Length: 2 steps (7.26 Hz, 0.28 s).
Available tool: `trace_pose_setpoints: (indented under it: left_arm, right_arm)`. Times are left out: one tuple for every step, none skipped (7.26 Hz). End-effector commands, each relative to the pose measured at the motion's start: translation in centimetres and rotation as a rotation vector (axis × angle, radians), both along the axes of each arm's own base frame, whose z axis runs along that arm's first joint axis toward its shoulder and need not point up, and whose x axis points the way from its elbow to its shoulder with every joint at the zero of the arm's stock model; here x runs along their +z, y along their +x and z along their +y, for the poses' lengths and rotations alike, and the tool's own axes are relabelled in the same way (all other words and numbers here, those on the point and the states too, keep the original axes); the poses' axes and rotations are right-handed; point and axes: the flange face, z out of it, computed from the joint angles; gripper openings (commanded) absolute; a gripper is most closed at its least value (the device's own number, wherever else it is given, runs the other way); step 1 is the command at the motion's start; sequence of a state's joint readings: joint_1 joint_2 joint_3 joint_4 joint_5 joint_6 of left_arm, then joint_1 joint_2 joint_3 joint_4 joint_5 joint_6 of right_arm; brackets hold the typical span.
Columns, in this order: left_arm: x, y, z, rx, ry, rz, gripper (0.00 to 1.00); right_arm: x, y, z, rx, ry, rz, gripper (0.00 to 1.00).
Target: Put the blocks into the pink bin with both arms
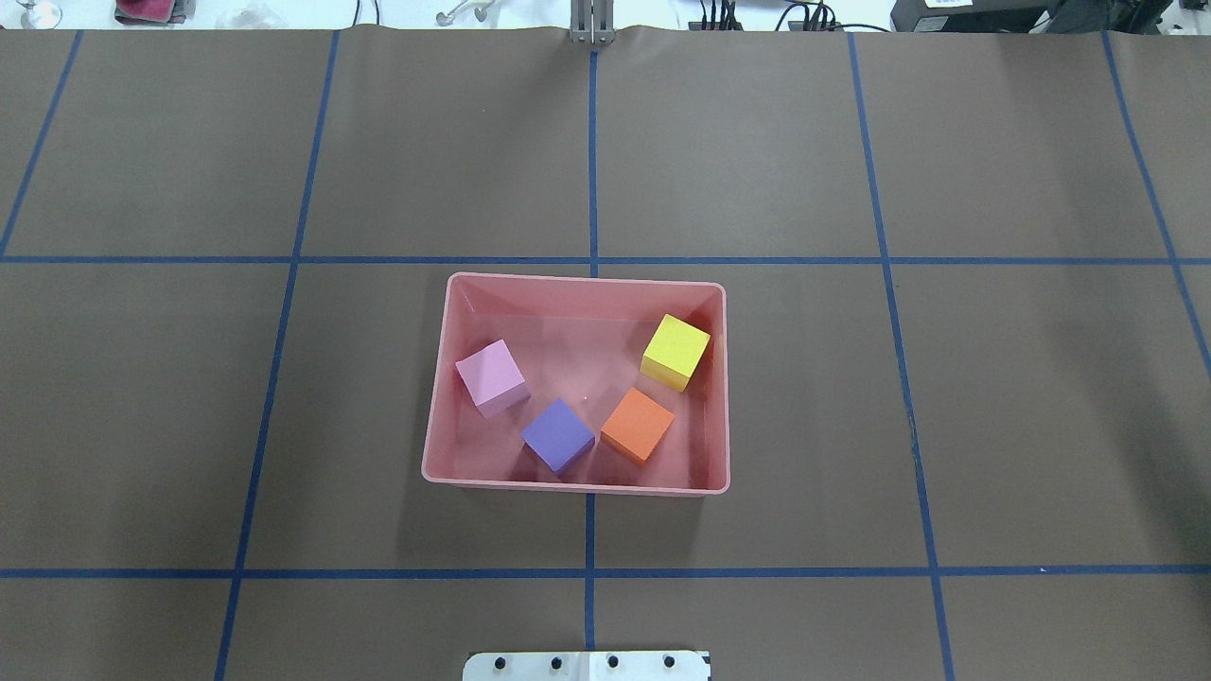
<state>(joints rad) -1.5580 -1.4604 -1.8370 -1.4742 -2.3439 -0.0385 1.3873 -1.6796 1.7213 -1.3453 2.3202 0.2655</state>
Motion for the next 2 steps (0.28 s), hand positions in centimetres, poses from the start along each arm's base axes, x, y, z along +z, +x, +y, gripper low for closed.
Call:
trace_pose_setpoints:
  left_arm:
    - [-0.03,0.04,-0.01,0.001,0.001,0.0,1.0]
    - [-0.19,0.04,-0.08,0.001,0.005,0.0,1.0]
  right_arm:
    - [0.21,-0.2,-0.26,-0.031,-0.018,0.013,1.0]
    - [0.45,-0.01,-0.39,-0.064,0.013,0.016,1.0]
